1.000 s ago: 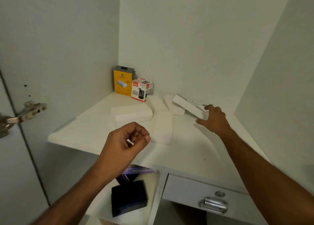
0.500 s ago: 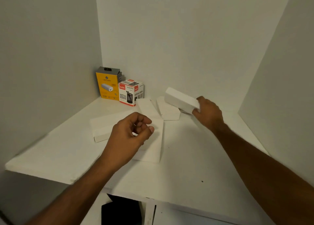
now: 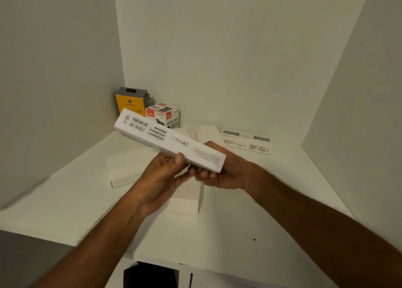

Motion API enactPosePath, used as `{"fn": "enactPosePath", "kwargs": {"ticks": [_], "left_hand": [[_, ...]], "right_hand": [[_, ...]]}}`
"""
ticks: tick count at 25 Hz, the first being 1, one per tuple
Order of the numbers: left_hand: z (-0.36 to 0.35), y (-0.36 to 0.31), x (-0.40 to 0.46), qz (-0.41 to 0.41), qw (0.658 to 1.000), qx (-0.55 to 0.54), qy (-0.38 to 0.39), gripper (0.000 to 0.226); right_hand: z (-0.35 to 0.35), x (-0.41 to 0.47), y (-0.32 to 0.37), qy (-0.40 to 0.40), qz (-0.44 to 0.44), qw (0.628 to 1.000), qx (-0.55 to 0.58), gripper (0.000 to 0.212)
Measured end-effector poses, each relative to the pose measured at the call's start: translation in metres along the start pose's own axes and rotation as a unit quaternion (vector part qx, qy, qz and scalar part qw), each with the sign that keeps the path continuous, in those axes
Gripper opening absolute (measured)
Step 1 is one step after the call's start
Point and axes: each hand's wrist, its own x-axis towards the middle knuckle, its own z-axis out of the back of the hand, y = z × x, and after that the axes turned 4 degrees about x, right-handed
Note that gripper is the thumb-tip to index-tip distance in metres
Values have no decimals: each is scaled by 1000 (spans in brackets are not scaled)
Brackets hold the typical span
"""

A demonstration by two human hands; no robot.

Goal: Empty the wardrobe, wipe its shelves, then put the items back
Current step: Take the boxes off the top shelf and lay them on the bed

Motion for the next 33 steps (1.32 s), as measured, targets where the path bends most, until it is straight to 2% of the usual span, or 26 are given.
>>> {"fn": "enactPosePath", "kwargs": {"ticks": [2, 4, 5, 7, 8, 9, 11, 13, 16, 20, 22, 25, 27, 30, 33], "left_hand": [[0, -1, -5, -11, 997, -33, -62, 92], [1, -6, -10, -4, 985, -61, -159, 92], [2, -9, -13, 7, 980, -51, -194, 78], [4, -16, -23, 43, 971, -21, -234, 43], [6, -19, -30, 61, 968, -19, -245, 36], [7, -22, -36, 76, 965, -18, -249, 36], [9, -29, -48, 102, 963, -5, -249, 45], [8, -33, -59, 126, 962, 17, -243, 50], [11, -37, -73, 154, 958, 36, -238, 55], [13, -42, -89, 173, 964, 20, -203, 59], [11, -44, -99, 171, 964, 16, -202, 54], [9, -48, -122, 164, 961, 20, -221, 51], [4, -54, -145, 154, 959, 18, -239, 48], [-6, -66, -196, 136, 954, 8, -266, 43], [-11, -76, -270, 130, 947, 12, -294, 46]], "right_hand": [[12, 3, 4, -25, -25, 992, -121, 41], [45, 1, 20, -166, 15, 944, -286, 41], [70, -2, 31, -267, 54, 892, -361, 38], [131, -16, 48, -458, 110, 736, -487, 36], [161, -24, 51, -504, 104, 683, -519, 46], [190, -32, 50, -518, 82, 663, -534, 59], [230, -38, 45, -494, 37, 659, -567, 81], [252, -36, 40, -466, 21, 665, -584, 90], [259, -29, 40, -453, 24, 695, -558, 84], [260, -34, 48, -462, 5, 687, -561, 76], [249, -38, 50, -490, 35, 685, -537, 72], [211, -53, 59, -534, 156, 728, -401, 79], [173, -67, 72, -546, 222, 724, -359, 79], [103, -85, 94, -508, 269, 705, -416, 68], [3, -103, 104, -417, 311, 733, -438, 62]]}}
